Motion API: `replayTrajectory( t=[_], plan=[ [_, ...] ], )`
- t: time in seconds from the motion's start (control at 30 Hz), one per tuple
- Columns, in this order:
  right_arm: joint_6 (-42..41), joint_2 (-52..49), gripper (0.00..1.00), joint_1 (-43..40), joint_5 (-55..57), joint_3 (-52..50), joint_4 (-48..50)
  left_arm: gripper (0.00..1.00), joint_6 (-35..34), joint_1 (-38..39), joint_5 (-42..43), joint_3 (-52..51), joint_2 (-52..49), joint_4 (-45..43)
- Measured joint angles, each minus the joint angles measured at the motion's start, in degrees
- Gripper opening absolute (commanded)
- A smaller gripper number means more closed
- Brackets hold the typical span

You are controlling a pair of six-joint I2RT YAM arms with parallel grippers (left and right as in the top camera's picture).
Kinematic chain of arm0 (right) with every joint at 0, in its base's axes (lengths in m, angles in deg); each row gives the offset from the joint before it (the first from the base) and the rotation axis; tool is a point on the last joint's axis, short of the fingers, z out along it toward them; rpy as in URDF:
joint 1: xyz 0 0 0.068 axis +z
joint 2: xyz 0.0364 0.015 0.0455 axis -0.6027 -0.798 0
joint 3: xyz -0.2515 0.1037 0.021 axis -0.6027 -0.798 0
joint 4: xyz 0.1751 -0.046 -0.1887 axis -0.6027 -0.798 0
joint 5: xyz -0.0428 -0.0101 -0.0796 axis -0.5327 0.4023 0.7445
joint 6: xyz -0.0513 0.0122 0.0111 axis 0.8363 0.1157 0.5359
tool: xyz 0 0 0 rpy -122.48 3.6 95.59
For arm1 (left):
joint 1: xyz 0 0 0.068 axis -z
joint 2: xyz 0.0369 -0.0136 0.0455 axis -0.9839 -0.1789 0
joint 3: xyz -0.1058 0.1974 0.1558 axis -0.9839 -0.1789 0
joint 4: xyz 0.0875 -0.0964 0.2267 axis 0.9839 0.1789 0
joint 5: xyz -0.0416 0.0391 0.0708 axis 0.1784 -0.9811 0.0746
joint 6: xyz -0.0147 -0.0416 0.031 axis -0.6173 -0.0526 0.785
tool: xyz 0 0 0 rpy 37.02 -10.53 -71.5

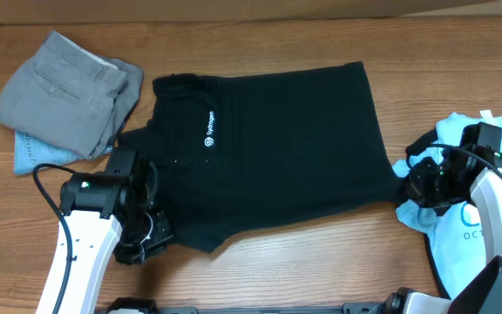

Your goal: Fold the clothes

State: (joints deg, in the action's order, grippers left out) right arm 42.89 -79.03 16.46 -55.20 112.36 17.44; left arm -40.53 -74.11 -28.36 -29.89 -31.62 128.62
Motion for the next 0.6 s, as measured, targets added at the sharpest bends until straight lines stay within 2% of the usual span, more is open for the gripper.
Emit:
replayTrajectory(
  t=[0.4, 0.6],
  plan=[
    [-0.31, -0.42, 0.04, 0.02, -5.29, 0.0, 9.66, 0.04, -1.57, 0.0, -4.02, 0.0, -0.26, -16.7],
    [-1.14, -2.69, 0.04, 0.02, -7.48, 0.0, 13.42, 0.04, -1.49, 0.0, -5.14, 0.02, -1.9, -21.55]
  ],
)
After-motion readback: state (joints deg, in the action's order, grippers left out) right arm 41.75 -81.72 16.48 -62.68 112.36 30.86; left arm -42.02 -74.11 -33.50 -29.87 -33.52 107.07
